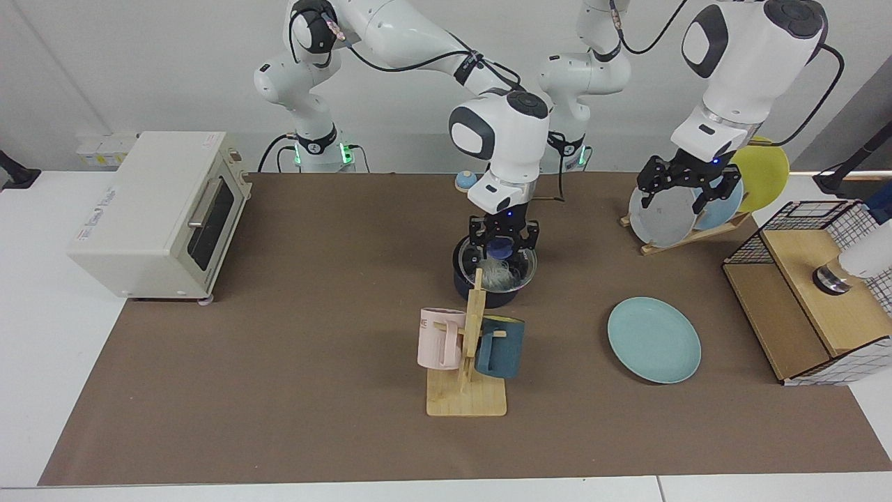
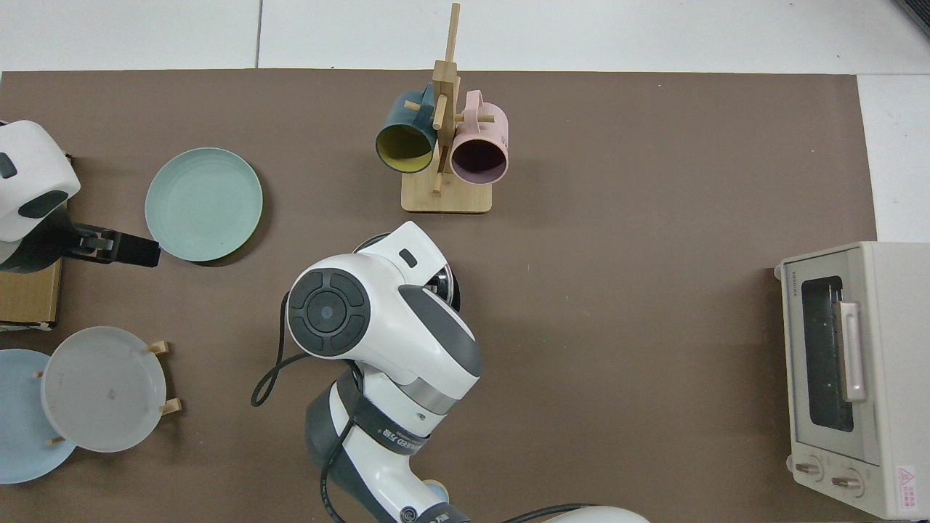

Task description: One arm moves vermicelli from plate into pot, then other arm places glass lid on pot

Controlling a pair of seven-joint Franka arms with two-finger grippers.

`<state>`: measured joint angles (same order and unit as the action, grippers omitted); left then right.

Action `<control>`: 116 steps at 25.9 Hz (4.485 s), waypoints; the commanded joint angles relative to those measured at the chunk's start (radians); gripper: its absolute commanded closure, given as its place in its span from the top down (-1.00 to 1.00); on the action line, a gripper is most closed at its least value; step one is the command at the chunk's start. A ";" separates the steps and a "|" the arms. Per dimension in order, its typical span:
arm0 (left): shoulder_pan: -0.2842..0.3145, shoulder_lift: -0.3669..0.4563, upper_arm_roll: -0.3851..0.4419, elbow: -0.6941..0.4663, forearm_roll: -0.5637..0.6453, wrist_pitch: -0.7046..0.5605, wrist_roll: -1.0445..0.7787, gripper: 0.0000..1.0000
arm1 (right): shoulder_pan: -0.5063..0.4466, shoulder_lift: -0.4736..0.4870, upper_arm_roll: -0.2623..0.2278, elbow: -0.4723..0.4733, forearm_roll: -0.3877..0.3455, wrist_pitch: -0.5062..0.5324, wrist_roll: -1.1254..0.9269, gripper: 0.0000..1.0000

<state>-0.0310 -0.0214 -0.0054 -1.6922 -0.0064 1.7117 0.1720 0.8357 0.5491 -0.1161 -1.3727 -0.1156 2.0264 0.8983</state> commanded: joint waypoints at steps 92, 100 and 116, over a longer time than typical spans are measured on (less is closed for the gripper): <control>0.000 -0.026 -0.015 -0.020 -0.020 -0.029 0.003 1.00 | 0.003 -0.101 -0.010 -0.123 -0.012 -0.018 -0.033 0.38; -0.003 -0.025 -0.016 -0.017 -0.018 -0.032 0.004 1.00 | 0.003 -0.126 -0.014 -0.088 -0.113 -0.149 -0.021 0.39; -0.001 -0.025 -0.016 -0.017 -0.020 -0.032 0.004 1.00 | -0.012 -0.161 -0.007 -0.147 -0.059 -0.135 0.014 -1.00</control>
<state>-0.0327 -0.0247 -0.0227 -1.6922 -0.0065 1.6903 0.1719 0.8319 0.4281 -0.1292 -1.4571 -0.1934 1.8937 0.8956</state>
